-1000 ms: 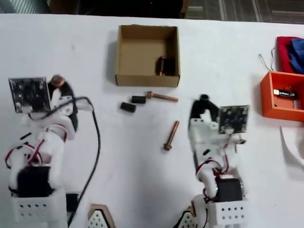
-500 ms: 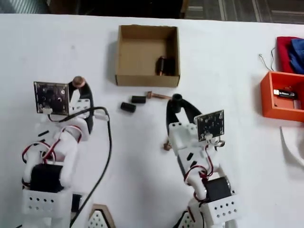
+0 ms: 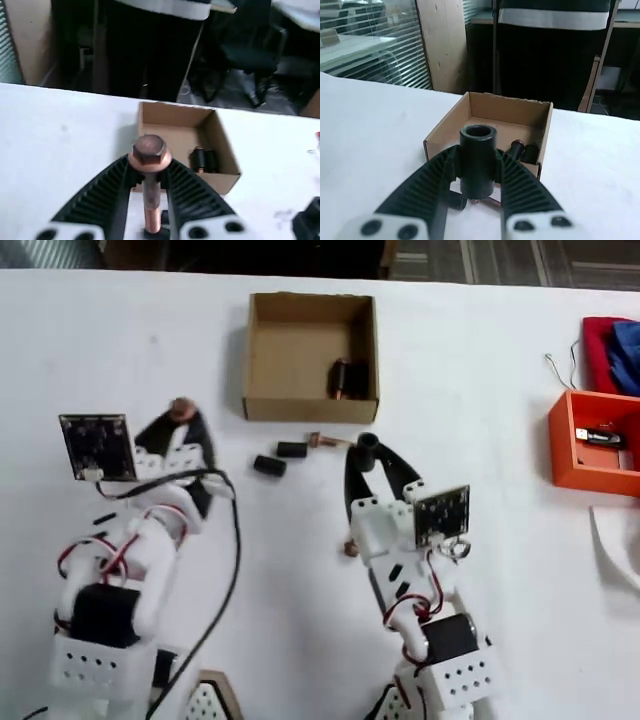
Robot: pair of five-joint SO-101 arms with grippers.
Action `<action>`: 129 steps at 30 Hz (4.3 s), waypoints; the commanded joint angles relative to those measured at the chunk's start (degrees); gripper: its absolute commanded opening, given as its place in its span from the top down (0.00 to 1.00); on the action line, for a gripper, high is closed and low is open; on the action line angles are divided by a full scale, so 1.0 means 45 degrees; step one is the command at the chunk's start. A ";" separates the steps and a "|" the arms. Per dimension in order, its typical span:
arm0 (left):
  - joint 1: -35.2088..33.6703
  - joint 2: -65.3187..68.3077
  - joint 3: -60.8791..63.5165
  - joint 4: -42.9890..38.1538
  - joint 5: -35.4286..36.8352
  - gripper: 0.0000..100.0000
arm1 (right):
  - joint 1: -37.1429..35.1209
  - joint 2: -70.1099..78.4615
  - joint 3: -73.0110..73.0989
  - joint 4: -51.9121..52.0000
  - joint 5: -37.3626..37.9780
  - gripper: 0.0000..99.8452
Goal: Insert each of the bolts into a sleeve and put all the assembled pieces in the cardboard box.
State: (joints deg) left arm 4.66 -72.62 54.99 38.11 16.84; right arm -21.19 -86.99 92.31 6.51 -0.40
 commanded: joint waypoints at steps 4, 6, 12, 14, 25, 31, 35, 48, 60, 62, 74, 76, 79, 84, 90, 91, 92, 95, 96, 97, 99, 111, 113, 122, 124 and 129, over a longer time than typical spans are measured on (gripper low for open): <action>0.2247 0.1074 -0.0908 -0.1817 0.1231 0.97 | -0.0068 -0.0244 0.0723 -0.2471 -0.0020 0.98; 0.2305 0.2012 -0.1846 -0.1797 0.1231 0.97 | -0.0068 -0.0244 0.0703 -0.2471 -0.0020 0.98; 0.3223 0.4943 -0.5832 -0.0606 0.1231 0.97 | -0.1123 -0.0498 0.0664 -0.1612 0.0039 0.98; 0.4103 0.5724 -0.7101 0.0293 0.1192 0.97 | -0.1377 -0.1182 0.0664 -0.0987 0.0039 0.98; 0.5079 0.7932 -0.8137 0.0645 0.1153 0.97 | -0.1065 -0.3468 0.0762 0.0987 0.0059 0.98; 0.5079 0.7932 -0.8137 0.0742 0.1153 0.97 | -0.1065 -0.3487 0.0762 0.0987 0.0059 0.98; 0.4982 0.7932 -0.9153 0.0996 0.1153 0.97 | -0.1065 -0.3487 0.0938 0.0987 0.0078 0.98; 0.5079 0.8049 -1.0637 0.3751 -0.1465 0.97 | -0.1065 -0.3487 0.1035 0.0987 0.0098 0.98; 0.5841 0.8147 -1.0149 0.2911 -0.0938 0.97 | -0.1065 -0.3487 0.1035 0.0987 0.0098 0.98; 0.5822 0.8244 -0.9661 0.2911 -0.0957 0.97 | -0.1065 -0.3507 0.1035 0.0987 0.0098 0.98; 0.5763 0.8420 -0.9153 0.3126 -0.0957 0.97 | -0.1065 -0.3507 0.1035 0.0987 0.0098 0.98; 0.5763 0.8518 -0.9153 0.3341 -0.0977 0.97 | -0.1065 -0.3507 0.1035 0.0987 0.0098 0.98; 0.5802 0.8635 -0.9153 0.3810 -0.0977 0.97 | -0.1065 -0.3507 0.1035 0.0987 0.0098 0.98; 0.5822 0.8694 -0.9153 0.4493 -0.0977 0.97 | -0.1065 -0.3507 0.1035 0.0987 0.0098 0.98; 0.5822 0.8694 -0.9153 0.5451 -0.0977 0.97 | -0.1065 -0.3507 0.1035 0.0987 0.0098 0.98; 0.5822 0.8694 -0.9153 0.5568 -0.0977 0.97 | -0.1065 -0.3507 0.1035 0.0987 0.0098 0.98; 0.5822 0.8694 -0.9153 0.5665 -0.0977 0.97 | -0.1065 -0.3507 0.1035 0.0987 0.0098 0.98; 0.5822 0.8654 -0.8703 0.5607 -0.0977 0.97 | -0.1065 -0.3507 0.1035 0.0987 0.0098 0.98; 0.5841 0.8654 -0.8449 0.5607 -0.0977 0.97 | -0.1065 -0.3507 0.1035 0.0987 0.0098 0.98; 0.5841 0.8674 -0.8195 0.5607 -0.0977 0.97 | -0.1065 -0.3507 0.1035 0.0987 0.0098 0.98; 0.5841 0.8635 -0.7746 0.5587 -0.0977 0.97 | -0.1065 -0.3507 0.1035 0.0987 0.0098 0.98; 0.5744 0.8147 -0.7512 0.5705 -0.0938 0.81 | -0.1065 -0.3507 0.1035 0.0987 0.0098 0.98; 0.5802 0.7717 -0.7512 0.5646 -0.0957 0.80 | -0.1065 -0.3507 0.1035 0.0987 0.0098 0.98; 0.5744 0.5705 -0.7512 0.6310 -0.0957 0.83 | -0.1065 -0.3507 0.1035 0.0987 0.0098 0.98; 0.5744 0.5275 -0.7512 0.6388 -0.0957 0.83 | -0.1065 -0.3507 0.1035 0.0987 0.0098 0.98; 0.5705 0.4317 -0.8254 0.6916 -0.0957 0.83 | -0.1065 -0.3507 0.1035 0.0987 0.0098 0.98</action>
State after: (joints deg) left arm 30.15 -50.37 21.32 68.26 12.00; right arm -26.55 -101.76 96.44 10.99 -0.22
